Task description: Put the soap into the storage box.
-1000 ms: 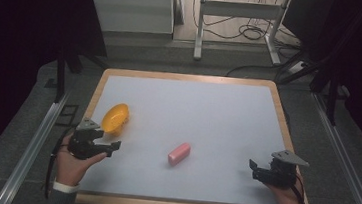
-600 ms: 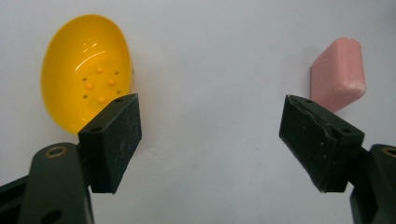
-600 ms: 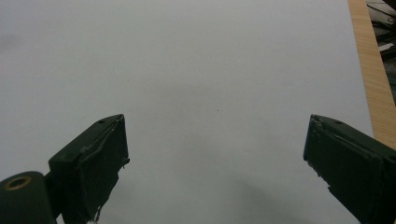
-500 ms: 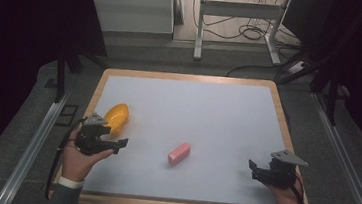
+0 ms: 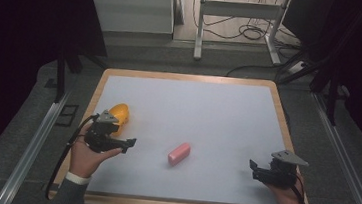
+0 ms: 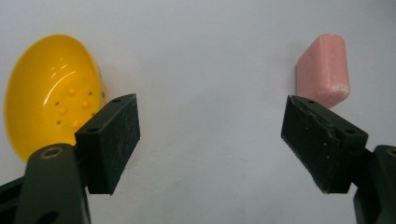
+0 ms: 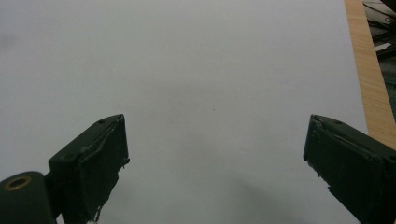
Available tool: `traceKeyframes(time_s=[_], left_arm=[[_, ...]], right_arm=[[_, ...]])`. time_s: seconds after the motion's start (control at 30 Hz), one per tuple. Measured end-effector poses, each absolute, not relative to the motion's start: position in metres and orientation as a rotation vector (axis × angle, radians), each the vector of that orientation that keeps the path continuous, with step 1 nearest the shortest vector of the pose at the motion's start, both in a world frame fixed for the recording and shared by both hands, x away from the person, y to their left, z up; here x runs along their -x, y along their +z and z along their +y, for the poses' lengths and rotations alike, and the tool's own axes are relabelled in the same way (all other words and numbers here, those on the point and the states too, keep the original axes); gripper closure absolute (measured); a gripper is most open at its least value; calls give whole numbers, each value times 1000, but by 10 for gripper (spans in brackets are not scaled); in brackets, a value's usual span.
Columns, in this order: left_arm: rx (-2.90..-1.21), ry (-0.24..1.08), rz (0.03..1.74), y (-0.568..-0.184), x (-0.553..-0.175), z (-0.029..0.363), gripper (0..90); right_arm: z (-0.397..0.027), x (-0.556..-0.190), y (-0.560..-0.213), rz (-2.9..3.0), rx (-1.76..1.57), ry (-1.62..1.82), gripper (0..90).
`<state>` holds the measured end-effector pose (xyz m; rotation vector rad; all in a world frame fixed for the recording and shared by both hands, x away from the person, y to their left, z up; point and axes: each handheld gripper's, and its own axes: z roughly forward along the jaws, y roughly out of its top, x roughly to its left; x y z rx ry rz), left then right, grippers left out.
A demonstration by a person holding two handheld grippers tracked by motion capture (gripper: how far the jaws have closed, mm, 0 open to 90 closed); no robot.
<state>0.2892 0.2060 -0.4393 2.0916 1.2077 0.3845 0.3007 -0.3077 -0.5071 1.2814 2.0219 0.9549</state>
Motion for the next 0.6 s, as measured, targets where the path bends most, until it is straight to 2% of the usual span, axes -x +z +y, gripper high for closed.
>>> traceKeyframes(time_s=[0.6], left_arm=[[-2151,346,1154,-445,-300,177,194]], right_arm=[[-308,-301,-508,2022,-1280,945,63]])
